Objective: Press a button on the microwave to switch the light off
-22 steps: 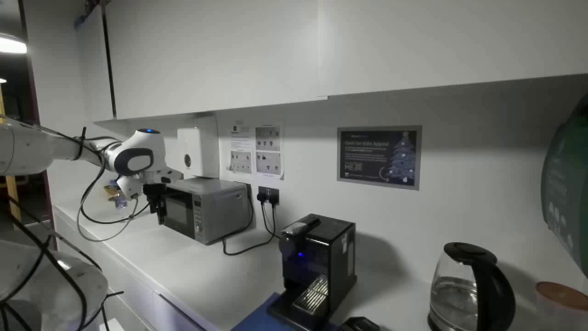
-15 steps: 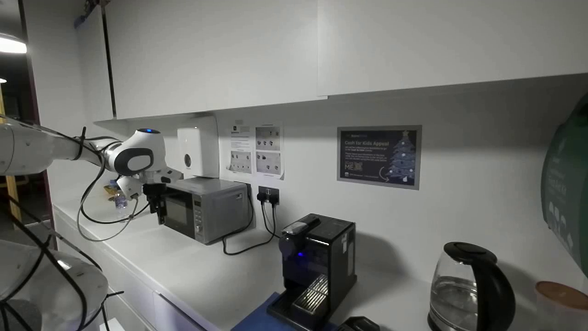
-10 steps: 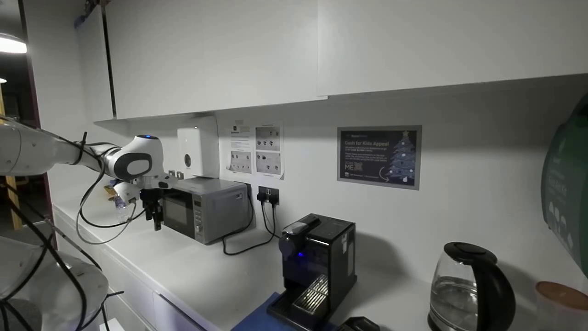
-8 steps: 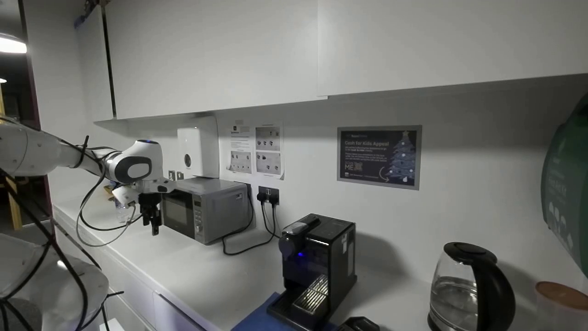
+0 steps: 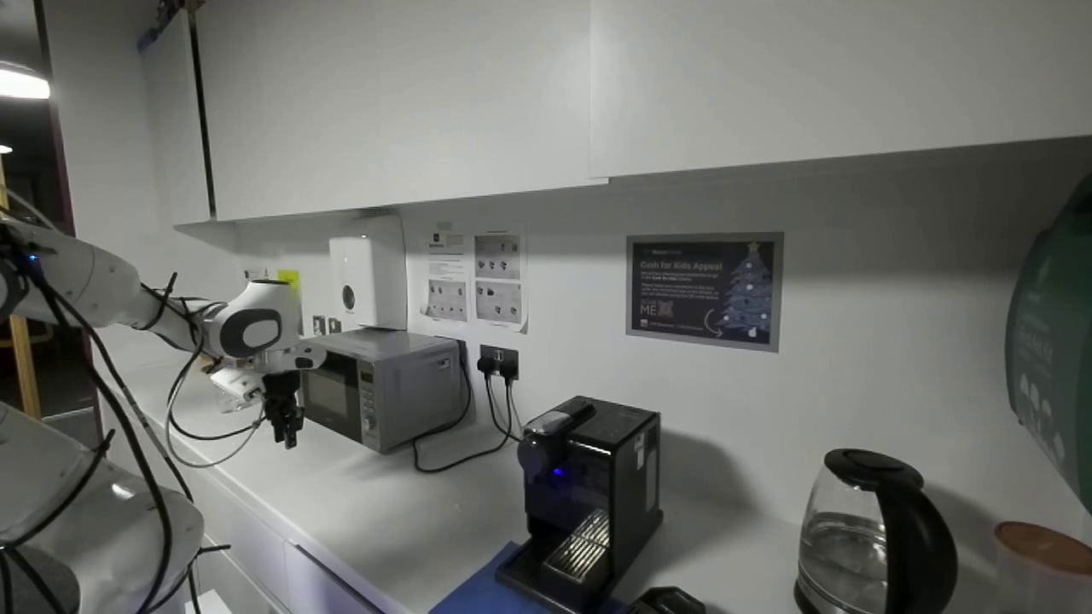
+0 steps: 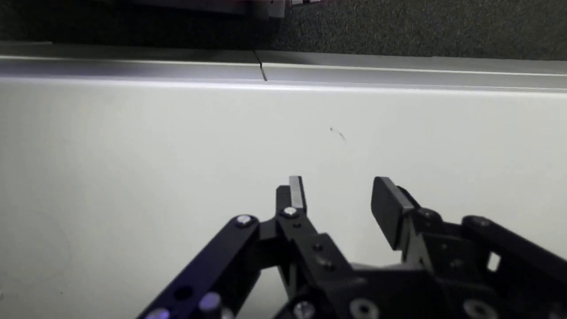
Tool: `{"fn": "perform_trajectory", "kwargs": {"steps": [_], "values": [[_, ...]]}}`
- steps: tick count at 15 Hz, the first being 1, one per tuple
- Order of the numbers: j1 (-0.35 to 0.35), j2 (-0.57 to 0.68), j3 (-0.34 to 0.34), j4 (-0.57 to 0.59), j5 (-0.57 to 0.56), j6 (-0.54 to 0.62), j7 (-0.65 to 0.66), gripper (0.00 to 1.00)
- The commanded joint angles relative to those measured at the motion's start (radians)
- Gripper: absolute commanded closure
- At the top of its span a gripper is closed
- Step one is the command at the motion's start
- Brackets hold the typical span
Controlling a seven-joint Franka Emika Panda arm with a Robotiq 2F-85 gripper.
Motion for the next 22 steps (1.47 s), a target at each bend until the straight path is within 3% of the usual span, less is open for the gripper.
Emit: {"fn": "perform_trajectory", "kwargs": {"steps": [1,3,10,22], "values": [[0.012,0.056,0.02,-0.02,-0.07,0.15,-0.012,0.85],[0.004,0.085,0.034,-0.03,-0.127,0.228,0.001,1.0],[-0.022,0.177,0.05,-0.049,-0.309,0.495,0.041,1.0],[-0.088,0.215,0.103,-0.045,-0.413,0.811,0.074,1.0]]}}
